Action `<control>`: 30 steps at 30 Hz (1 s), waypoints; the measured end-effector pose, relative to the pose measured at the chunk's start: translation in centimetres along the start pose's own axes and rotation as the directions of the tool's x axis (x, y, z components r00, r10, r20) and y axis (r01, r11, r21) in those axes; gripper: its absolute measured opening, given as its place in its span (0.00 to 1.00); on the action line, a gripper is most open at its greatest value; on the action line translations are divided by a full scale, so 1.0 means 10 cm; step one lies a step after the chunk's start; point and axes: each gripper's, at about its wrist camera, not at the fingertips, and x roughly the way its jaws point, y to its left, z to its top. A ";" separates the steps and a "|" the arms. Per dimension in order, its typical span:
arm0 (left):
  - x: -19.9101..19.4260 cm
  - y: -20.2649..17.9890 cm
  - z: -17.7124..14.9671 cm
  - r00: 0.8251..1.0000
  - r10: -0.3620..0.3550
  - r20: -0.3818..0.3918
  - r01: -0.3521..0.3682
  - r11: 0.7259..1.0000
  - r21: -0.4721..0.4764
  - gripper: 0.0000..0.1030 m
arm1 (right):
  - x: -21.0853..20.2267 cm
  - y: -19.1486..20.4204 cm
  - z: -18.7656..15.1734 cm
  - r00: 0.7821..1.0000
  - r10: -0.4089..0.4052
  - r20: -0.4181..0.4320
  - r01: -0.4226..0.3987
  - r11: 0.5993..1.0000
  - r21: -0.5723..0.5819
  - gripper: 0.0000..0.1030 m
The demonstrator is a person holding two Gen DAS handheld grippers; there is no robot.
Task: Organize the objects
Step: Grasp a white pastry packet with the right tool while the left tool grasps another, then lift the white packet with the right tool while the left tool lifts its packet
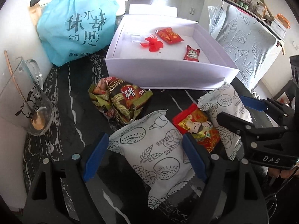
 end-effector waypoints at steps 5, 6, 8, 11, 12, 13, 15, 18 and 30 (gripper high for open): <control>0.02 0.02 -0.01 1.000 -0.015 0.007 0.015 1.000 -0.009 0.80 | 0.03 -0.01 -0.05 1.000 0.000 -0.011 0.001 1.000 0.019 0.79; 0.02 0.02 -0.01 1.000 -0.014 0.010 0.014 1.000 -0.005 0.80 | 0.03 -0.01 -0.07 1.000 -0.001 -0.010 0.002 1.000 0.022 0.79; 0.02 0.00 -0.01 1.000 -0.009 0.019 0.008 1.000 0.006 0.80 | 0.03 -0.01 -0.10 1.000 -0.005 -0.004 0.005 1.000 0.025 0.79; 0.00 -0.03 -0.02 0.999 -0.009 0.033 0.008 1.000 0.025 0.76 | 0.01 -0.02 -0.16 1.000 0.000 0.001 0.000 0.999 0.035 0.78; 0.00 -0.04 -0.02 0.999 -0.009 0.036 0.008 1.000 0.030 0.73 | 0.01 -0.03 -0.17 1.000 0.005 0.004 -0.005 0.999 0.042 0.76; -0.02 -0.06 -0.03 0.999 -0.009 0.040 0.007 0.999 0.041 0.70 | 0.00 -0.02 -0.19 1.000 0.007 0.010 -0.007 0.999 0.045 0.74; -0.03 -0.10 -0.03 0.999 -0.002 0.044 -0.001 0.998 0.058 0.68 | -0.04 -0.02 -0.23 1.000 0.007 0.014 -0.008 0.999 0.049 0.71; -0.07 -0.16 -0.07 0.999 -0.013 0.031 0.010 0.996 0.088 0.66 | -0.10 0.00 -0.30 1.000 0.000 0.011 0.000 0.999 0.039 0.68; -0.33 -0.25 -0.31 0.997 -0.049 -0.062 0.056 0.992 0.117 0.65 | -0.42 0.08 -0.68 1.000 -0.004 -0.030 0.005 1.000 0.029 0.66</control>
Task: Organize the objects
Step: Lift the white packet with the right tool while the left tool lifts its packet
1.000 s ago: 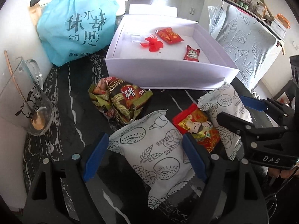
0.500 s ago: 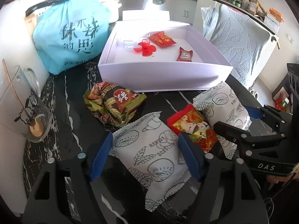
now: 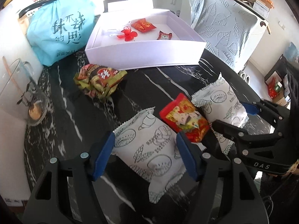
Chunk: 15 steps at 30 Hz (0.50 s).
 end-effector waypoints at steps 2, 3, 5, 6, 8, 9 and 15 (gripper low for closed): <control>-0.06 -0.02 -0.04 1.000 0.012 -0.001 -0.012 1.000 0.000 0.65 | -0.04 0.01 -0.06 1.000 0.008 -0.003 -0.008 1.000 0.003 0.66; -0.08 -0.03 -0.05 1.000 0.016 -0.003 -0.016 1.000 0.005 0.65 | -0.06 0.01 -0.09 1.000 0.011 -0.003 -0.011 1.000 0.005 0.66; -0.08 -0.07 -0.07 0.999 0.030 -0.011 -0.030 0.999 0.018 0.66 | -0.08 0.01 -0.13 1.000 0.014 0.005 -0.014 1.000 0.003 0.66; -0.06 -0.09 -0.08 0.999 0.038 -0.021 -0.038 0.999 0.023 0.66 | -0.08 0.01 -0.14 1.000 0.012 0.006 -0.012 1.000 0.001 0.66; 0.00 -0.11 -0.09 0.998 0.050 -0.038 -0.049 0.999 0.023 0.66 | -0.08 0.02 -0.16 1.000 0.012 0.002 -0.012 1.000 -0.001 0.66; 0.02 -0.10 -0.09 0.998 0.053 -0.043 -0.052 0.998 0.018 0.67 | -0.08 0.01 -0.16 1.000 0.013 0.000 -0.013 1.000 -0.001 0.67; 0.15 -0.06 -0.14 0.998 0.049 -0.048 -0.049 0.999 -0.003 0.79 | -0.03 0.00 -0.18 1.000 0.009 0.006 -0.009 1.000 0.000 0.77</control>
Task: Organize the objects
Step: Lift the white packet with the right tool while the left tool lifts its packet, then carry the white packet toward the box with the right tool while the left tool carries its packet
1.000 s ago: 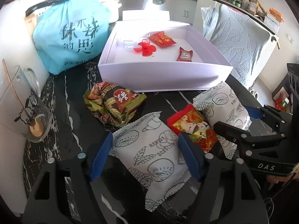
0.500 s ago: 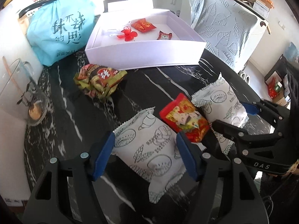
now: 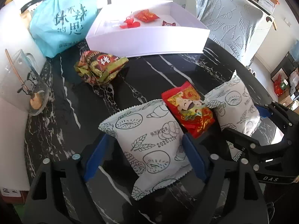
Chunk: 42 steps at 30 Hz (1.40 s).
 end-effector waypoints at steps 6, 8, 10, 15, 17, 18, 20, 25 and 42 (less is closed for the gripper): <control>0.13 -0.06 -0.11 1.000 -0.001 -0.024 0.002 1.000 0.020 0.80 | 0.02 0.05 -0.03 1.000 -0.029 0.010 0.029 0.999 -0.036 0.79; 0.18 -0.05 -0.13 0.999 -0.014 -0.034 0.014 1.000 0.012 0.80 | 0.02 0.05 -0.04 0.999 -0.030 0.018 0.030 0.999 -0.033 0.79; 0.19 -0.04 -0.18 1.000 -0.020 -0.016 0.020 1.000 0.002 0.79 | 0.01 0.04 -0.06 0.999 -0.030 0.026 0.031 0.999 -0.032 0.79; 0.17 -0.06 -0.24 0.999 -0.021 0.032 0.021 1.000 0.021 0.59 | -0.01 0.08 -0.08 0.998 -0.041 0.050 0.043 0.998 -0.044 0.66; 0.15 -0.05 -0.24 0.999 -0.026 0.041 0.025 0.999 0.022 0.57 | -0.02 0.09 -0.08 0.997 -0.044 0.056 0.047 0.998 -0.047 0.61; 0.14 -0.05 -0.24 0.999 -0.027 0.042 0.026 0.999 0.022 0.56 | -0.03 0.09 -0.08 0.998 -0.041 0.057 0.044 0.998 -0.047 0.58; 0.11 -0.05 -0.24 0.998 -0.035 0.044 0.035 0.999 0.019 0.55 | -0.05 0.09 -0.08 0.998 -0.037 0.056 0.040 0.998 -0.042 0.56; 0.01 -0.08 -0.22 0.998 -0.037 0.044 0.035 0.999 0.031 0.54 | -0.12 0.11 -0.07 0.998 -0.025 0.065 0.028 0.999 -0.047 0.55; -0.59 -0.06 0.00 0.991 -0.034 0.128 0.030 0.999 0.033 0.54 | -0.61 0.21 0.16 0.990 0.024 0.139 -0.013 0.997 -0.080 0.54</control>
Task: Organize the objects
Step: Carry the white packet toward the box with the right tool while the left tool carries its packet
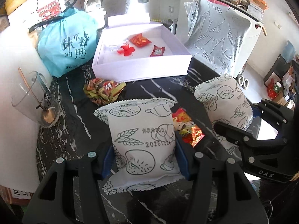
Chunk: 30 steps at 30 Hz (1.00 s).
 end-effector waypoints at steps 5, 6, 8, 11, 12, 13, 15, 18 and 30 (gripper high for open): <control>-0.14 -0.03 0.16 0.999 0.015 0.033 -0.015 1.000 0.009 0.54 | -0.13 -0.02 0.14 1.000 0.000 0.019 0.000 1.000 -0.011 0.54; -0.18 -0.03 0.20 0.999 0.018 0.041 -0.018 1.000 0.011 0.54 | -0.16 -0.02 0.17 1.000 0.000 0.021 0.000 1.000 -0.013 0.54; -0.24 -0.04 0.28 0.998 0.020 0.053 -0.020 1.000 0.017 0.54 | -0.21 -0.03 0.24 1.000 0.004 0.028 -0.004 1.000 -0.016 0.54; -0.31 -0.05 0.40 0.997 0.022 0.072 -0.024 0.999 0.028 0.54 | -0.28 -0.04 0.37 0.999 0.012 0.044 -0.011 1.000 -0.024 0.54; -0.35 -0.06 0.45 0.996 0.025 0.085 -0.028 0.999 0.035 0.54 | -0.30 -0.04 0.41 0.999 0.011 0.048 -0.010 1.000 -0.028 0.54; -0.37 -0.06 0.49 0.995 0.028 0.094 -0.032 0.999 0.040 0.54 | -0.32 -0.04 0.45 0.999 0.009 0.053 -0.007 0.999 -0.033 0.54; -0.41 -0.07 0.56 0.994 0.031 0.109 -0.036 0.998 0.047 0.54 | -0.35 -0.06 0.54 0.998 0.001 0.065 0.001 0.999 -0.038 0.54; -0.44 -0.07 0.68 0.992 0.026 0.123 -0.033 0.998 0.055 0.54 | -0.39 -0.09 0.68 0.997 -0.010 0.080 0.014 0.999 -0.041 0.54; -0.28 0.06 1.10 0.988 0.024 0.150 -0.033 0.998 0.062 0.54 | -0.21 -0.20 1.18 0.993 -0.042 0.110 0.048 0.997 -0.058 0.54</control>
